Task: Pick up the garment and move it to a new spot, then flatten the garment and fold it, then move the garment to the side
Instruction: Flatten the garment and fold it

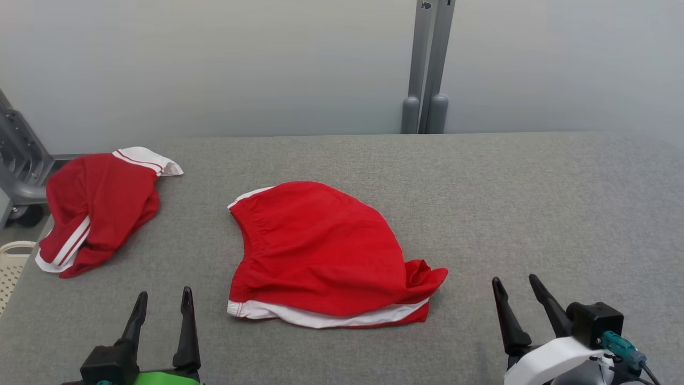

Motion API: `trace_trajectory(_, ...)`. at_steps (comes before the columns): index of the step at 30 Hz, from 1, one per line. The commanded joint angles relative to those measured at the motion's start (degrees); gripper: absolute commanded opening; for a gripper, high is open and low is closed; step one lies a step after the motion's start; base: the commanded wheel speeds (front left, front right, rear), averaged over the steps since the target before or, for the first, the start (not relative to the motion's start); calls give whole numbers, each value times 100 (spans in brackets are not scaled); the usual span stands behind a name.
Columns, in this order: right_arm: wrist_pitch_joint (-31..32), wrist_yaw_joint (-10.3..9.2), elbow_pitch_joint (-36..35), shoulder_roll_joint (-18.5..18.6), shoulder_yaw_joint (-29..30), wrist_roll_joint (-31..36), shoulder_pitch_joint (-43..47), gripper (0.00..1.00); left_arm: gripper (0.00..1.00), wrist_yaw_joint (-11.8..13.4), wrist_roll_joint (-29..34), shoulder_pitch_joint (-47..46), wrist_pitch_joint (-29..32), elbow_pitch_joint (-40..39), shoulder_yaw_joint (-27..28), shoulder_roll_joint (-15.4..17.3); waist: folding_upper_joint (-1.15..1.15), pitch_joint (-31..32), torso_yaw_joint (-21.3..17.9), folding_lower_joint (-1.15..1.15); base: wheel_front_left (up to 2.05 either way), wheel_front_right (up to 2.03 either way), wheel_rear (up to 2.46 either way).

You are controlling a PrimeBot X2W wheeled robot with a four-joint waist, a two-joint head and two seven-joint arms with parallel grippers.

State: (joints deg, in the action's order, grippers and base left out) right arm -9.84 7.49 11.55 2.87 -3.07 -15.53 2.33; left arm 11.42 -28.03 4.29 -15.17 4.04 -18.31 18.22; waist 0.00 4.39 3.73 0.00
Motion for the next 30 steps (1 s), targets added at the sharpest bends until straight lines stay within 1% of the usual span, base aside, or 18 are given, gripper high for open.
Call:
trace_trajectory(1, -56, 0, 2, 81, -101, 107, 88, 100, 100, -97, 96, 95, -1, 54, 104, -65, 0, 26, 107, 0, 0, 0, 0)
trace_trajectory(7, -122, 0, 83, 202, -284, 336, 193, 100, 100, -404, 359, 233, -1, 447, 278, -150, 0, 51, 282, 0, 0, 0, 0)
trace_trajectory(14, 41, 0, 265, 218, -263, 479, 290, 100, 100, -743, 547, 252, -2, 936, 198, -156, 0, 76, 363, 0, 0, 0, 0)
trace_trajectory(25, 137, 0, 198, 173, -232, 507, 262, 100, 100, -971, 579, 90, -2, 1193, 233, -298, 0, 53, 312, 0, 0, 0, 0)
trace_trajectory(27, 191, 0, 190, 171, -241, 519, 233, 100, 100, -1048, 575, 20, 8, 1280, 174, -307, 0, 35, 302, 0, 0, 0, 0)
trace_trajectory(30, 466, 0, 224, 216, -229, 633, 135, 100, 100, -1173, 613, -175, 135, 1437, 28, -289, 0, -9, 295, 0, 0, 0, 0)
